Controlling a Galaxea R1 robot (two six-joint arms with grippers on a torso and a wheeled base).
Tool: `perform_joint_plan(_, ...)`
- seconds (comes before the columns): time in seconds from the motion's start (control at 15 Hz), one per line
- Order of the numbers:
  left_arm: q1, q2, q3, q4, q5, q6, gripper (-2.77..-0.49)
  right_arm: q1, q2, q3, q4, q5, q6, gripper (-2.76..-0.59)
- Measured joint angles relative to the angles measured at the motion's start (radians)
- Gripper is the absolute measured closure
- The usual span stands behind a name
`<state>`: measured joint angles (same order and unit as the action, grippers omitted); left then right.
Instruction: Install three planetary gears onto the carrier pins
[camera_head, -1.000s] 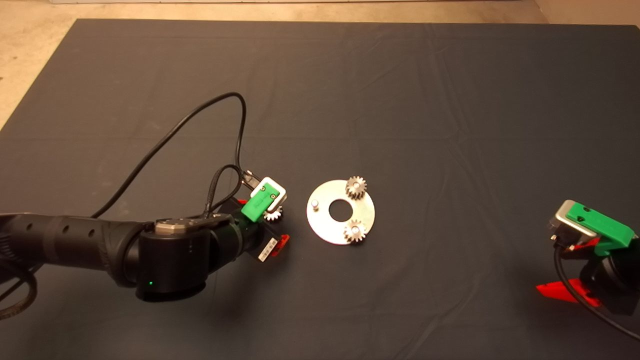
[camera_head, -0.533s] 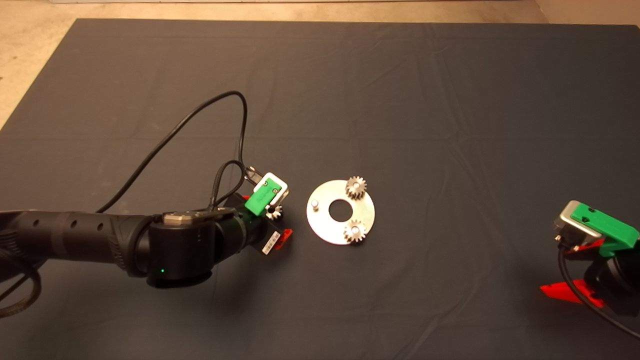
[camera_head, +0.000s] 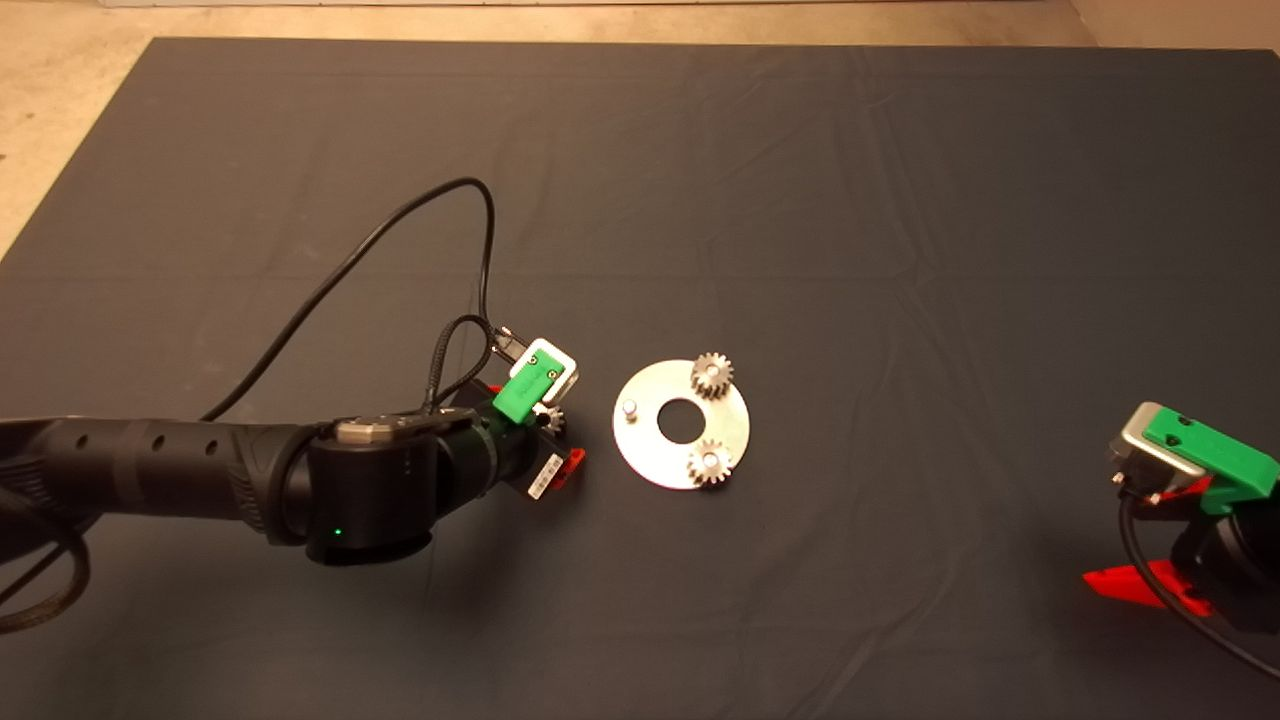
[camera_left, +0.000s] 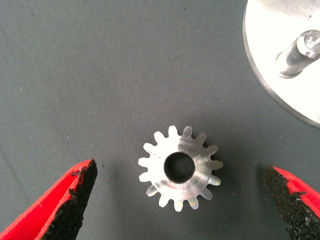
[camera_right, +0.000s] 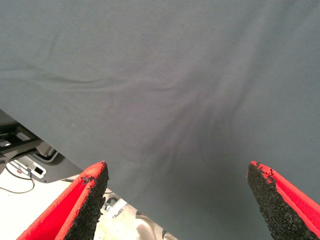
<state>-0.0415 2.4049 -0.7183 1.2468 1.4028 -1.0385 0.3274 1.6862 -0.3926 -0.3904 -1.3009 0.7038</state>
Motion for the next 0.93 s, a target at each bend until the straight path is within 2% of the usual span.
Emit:
perform_joint_plan(0.2, 0.000, 0.000, -0.001, 0.000, -0.006, 0.000, -2.40, 0.000, -0.022, 0.000, 0.000, 0.004, -0.008, -2.05)
perform_joint_plan(0.27, 0.000, 0.000, -0.006, 0.000, -0.019, 0.000, -2.28, 0.000, -0.039, 0.000, 0.000, 0.001, -0.009, -2.05)
perform_joint_plan(0.4, 0.014, 0.000, -0.023, 0.004, -0.059, 0.000, -2.25, 0.002, -0.046, 0.000, 0.001, 0.001, -0.020, -2.05)
perform_joint_plan(0.47, 0.022, 0.003, -0.029, 0.004, -0.071, 0.000, -2.25, 0.002, -0.046, 0.000, 0.001, 0.000, -0.027, -2.05)
perform_joint_plan(0.53, 0.025, 0.006, -0.030, 0.004, -0.075, 0.000, -2.24, 0.003, -0.052, 0.001, 0.001, 0.003, -0.029, -2.05)
perform_joint_plan(0.6, 0.025, 0.005, -0.030, 0.004, -0.076, 0.000, -2.13, 0.003, -0.058, 0.001, 0.001, 0.003, -0.031, -2.05)
perform_joint_plan(0.73, 0.025, 0.005, -0.030, 0.004, -0.076, 0.000, -2.10, 0.003, -0.061, 0.001, 0.001, 0.003, -0.039, -2.05)
perform_joint_plan(0.8, 0.025, 0.005, -0.030, 0.004, -0.076, 0.000, -2.00, 0.003, -0.061, 0.001, 0.001, 0.003, -0.039, -2.05)
perform_joint_plan(0.93, 0.025, 0.005, -0.030, 0.006, -0.076, 0.000, -1.98, 0.003, -0.063, 0.001, 0.001, 0.004, -0.041, -2.05)
